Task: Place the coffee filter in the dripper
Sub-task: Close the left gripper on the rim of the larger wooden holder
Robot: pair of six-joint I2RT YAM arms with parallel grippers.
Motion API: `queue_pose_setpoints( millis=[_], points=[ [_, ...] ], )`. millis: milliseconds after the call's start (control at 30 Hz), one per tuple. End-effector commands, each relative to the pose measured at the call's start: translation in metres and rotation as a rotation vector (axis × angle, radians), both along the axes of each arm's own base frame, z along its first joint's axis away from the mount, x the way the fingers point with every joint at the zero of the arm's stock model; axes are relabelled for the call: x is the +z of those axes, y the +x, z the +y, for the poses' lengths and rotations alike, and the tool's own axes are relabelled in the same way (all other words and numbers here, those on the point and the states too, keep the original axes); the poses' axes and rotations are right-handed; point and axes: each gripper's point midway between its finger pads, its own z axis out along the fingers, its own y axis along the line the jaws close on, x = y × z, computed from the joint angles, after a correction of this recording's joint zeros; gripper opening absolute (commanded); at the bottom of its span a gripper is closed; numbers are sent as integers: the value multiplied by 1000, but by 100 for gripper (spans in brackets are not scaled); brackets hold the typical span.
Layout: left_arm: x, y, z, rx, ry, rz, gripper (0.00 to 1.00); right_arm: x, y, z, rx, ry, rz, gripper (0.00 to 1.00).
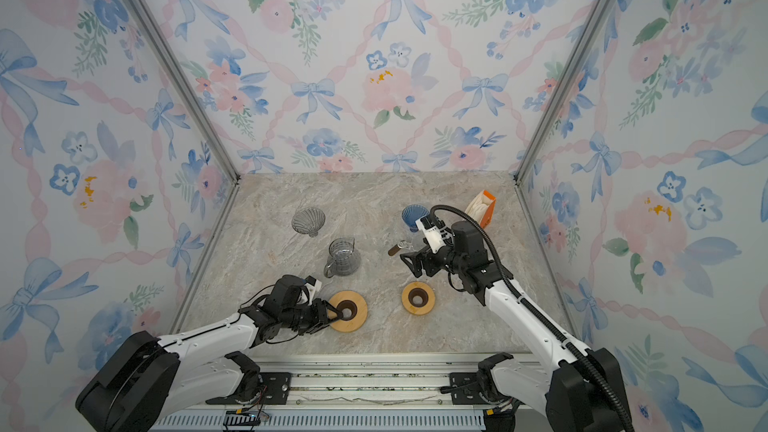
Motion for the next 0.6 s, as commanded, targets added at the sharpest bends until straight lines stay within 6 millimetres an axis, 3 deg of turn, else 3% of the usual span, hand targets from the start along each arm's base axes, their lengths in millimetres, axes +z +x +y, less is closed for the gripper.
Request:
queue_pose_setpoints(
  millis=[0,567],
  points=[
    [12,12,-9,-26,-19,-48,38,1,0,8,20,25,1,96],
    [21,14,-7,-13,-19,-84,13,6,4,13,30,32,1,96]
  ],
)
